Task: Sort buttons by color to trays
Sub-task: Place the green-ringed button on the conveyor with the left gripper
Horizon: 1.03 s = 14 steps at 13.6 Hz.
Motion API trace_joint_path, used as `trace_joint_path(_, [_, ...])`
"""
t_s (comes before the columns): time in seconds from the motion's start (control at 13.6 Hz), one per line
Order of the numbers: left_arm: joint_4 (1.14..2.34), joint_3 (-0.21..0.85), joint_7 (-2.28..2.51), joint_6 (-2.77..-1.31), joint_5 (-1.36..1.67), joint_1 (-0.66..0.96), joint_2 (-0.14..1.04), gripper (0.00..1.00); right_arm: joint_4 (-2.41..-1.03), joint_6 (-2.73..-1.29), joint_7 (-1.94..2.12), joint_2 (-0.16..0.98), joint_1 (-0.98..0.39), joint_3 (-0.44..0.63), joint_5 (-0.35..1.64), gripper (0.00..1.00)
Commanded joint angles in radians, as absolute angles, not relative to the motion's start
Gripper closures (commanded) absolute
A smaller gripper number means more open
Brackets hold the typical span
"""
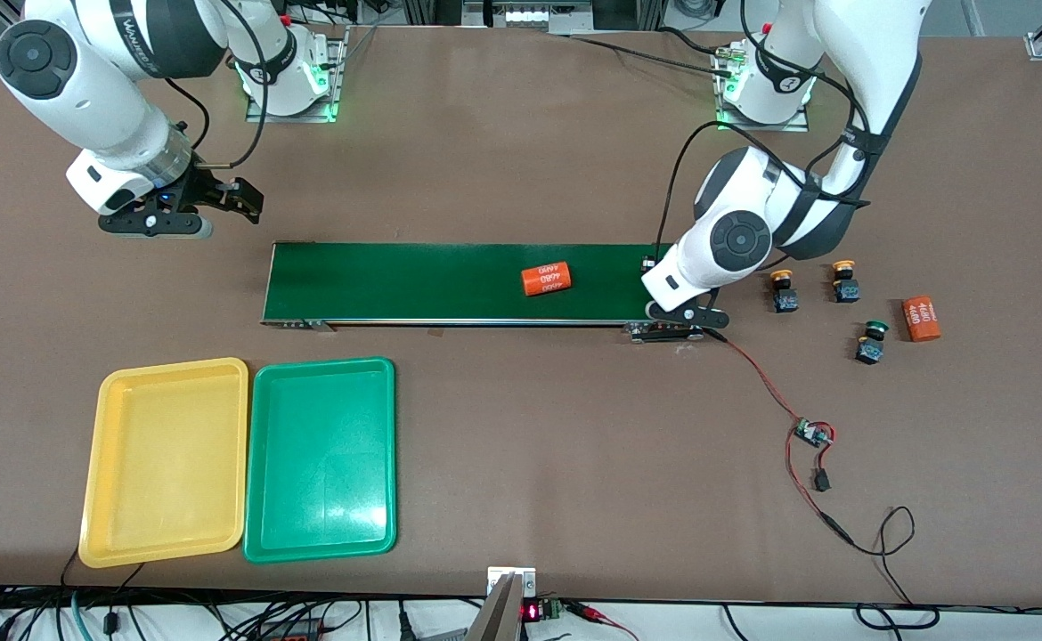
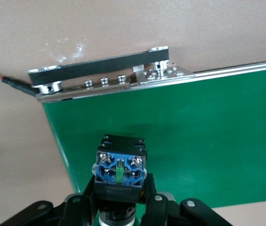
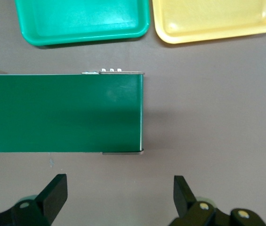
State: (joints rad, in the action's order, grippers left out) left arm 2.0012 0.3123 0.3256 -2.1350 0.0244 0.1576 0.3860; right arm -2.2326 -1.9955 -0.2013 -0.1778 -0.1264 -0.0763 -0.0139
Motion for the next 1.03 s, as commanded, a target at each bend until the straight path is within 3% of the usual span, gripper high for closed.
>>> trace_joint_path(0.0, [2.037,0.307,0.325,-2.181,0.048,0.166,0.364,0.89,-2.247,-2.043,-0.227,-0.172,-0.175,-0.074,0.001,0.0])
trace_joint_path(0.07, [2.034,0.307,0.318,-2.183,0.048,0.166,0.364,0.78,-2.247,-2.054,-0.248,-0.167,-0.182,-0.075,0.032,0.0])
trace_joint_path(0.22, [2.031,0.307,0.311,-2.195,0.048,0.166,0.357,0.0,-2.246,-2.065,-0.291,-0.155,-0.219,-0.075,0.04,0.0])
trace_joint_path(0.59, [1.934,0.275,0.301,-2.053,0.04,0.152,0.288,0.0,-2.241,-2.117,-0.446,-0.101,-0.325,-0.075,0.038,0.0])
trace_joint_path(0.96, [1.934,0.088,0.212,-2.059,-0.065,0.086,0.299,0.0,-2.234,-2.131,-0.485,-0.077,-0.35,-0.075,0.038,0.0])
